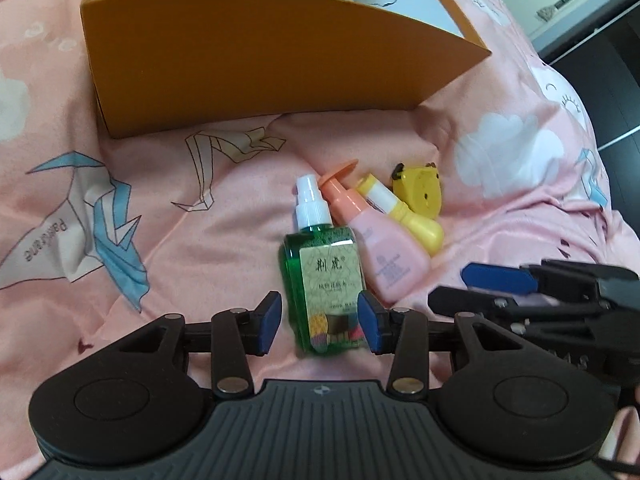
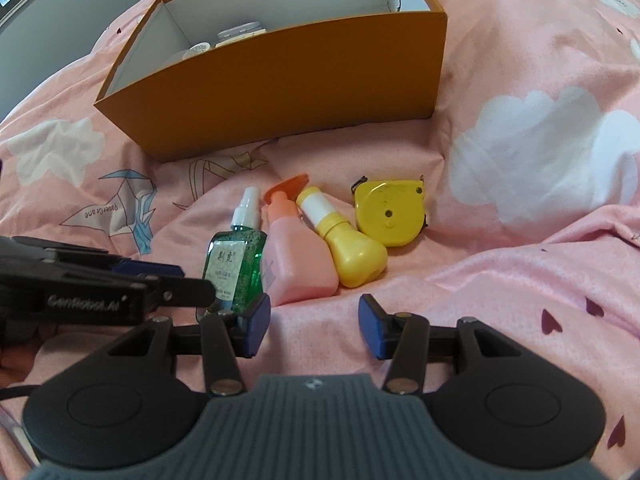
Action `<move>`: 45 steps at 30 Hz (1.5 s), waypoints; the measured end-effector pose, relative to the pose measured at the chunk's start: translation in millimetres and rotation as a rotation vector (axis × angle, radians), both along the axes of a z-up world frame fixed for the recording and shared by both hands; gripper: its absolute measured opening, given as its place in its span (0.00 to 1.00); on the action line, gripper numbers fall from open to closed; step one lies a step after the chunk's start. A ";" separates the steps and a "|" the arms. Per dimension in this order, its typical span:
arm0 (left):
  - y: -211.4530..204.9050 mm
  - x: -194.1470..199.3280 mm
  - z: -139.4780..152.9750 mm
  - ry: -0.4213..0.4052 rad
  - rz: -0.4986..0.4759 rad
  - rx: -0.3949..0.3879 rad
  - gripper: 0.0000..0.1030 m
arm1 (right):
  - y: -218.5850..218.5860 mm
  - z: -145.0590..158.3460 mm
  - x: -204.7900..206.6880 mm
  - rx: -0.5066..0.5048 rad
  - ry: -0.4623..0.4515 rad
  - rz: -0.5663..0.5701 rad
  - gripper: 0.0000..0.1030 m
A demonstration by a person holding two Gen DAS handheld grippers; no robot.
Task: Organize rigid objects
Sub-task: 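Grasp the green spray bottle with the left tool while the right tool grasps the pink pump bottle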
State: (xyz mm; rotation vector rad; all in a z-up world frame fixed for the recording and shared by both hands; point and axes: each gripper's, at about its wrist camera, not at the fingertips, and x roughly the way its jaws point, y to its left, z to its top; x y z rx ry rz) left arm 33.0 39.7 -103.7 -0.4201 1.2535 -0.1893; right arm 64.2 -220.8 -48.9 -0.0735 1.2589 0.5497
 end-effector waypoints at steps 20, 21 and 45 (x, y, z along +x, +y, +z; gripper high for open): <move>-2.6 14.0 -31.4 0.045 0.015 -0.097 0.57 | 8.7 0.1 2.1 -0.004 0.019 0.044 0.48; -5.1 11.9 -26.3 0.030 0.006 -0.073 0.57 | 8.9 1.0 3.0 0.000 0.021 0.045 0.48; 26.5 3.5 -21.9 0.052 0.097 -0.261 0.47 | 35.4 -30.5 47.0 0.021 0.106 0.152 0.43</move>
